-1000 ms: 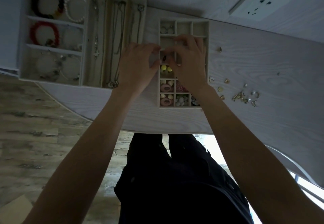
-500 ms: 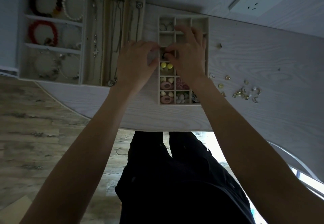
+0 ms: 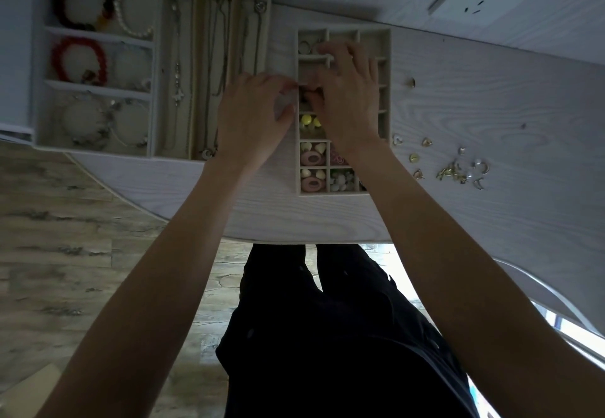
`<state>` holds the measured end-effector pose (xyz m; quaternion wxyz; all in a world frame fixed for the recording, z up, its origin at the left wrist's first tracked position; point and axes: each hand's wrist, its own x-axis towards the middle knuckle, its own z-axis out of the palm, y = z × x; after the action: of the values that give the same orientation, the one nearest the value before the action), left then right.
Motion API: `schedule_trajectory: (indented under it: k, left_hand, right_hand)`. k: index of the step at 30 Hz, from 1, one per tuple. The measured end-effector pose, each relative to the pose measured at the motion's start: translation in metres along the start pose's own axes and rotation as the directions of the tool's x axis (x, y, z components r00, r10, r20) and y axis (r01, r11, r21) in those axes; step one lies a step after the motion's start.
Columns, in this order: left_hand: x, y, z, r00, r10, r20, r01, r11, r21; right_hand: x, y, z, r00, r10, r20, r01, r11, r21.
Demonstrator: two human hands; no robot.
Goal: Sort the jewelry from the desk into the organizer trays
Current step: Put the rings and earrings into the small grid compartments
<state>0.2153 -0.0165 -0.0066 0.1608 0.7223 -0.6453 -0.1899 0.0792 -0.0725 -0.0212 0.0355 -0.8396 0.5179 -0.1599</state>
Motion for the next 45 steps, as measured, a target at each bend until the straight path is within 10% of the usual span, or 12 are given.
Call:
schedule_trajectory:
  k: [34, 45]
  left_hand:
    - [0.014, 0.003, 0.001, 0.998, -0.067, -0.011, 0.065, 0.991, -0.118]
    - [-0.021, 0.014, 0.003, 0.996, 0.03, -0.084, -0.036, 0.997, -0.073]
  right_hand:
    - [-0.012, -0.007, 0.0, 0.949, 0.299, 0.096, -0.31, 0.942, 0.128]
    - [-0.085, 0.042, -0.067, 0.896, 0.443, -0.024, -0.394, 0.819, 0.417]
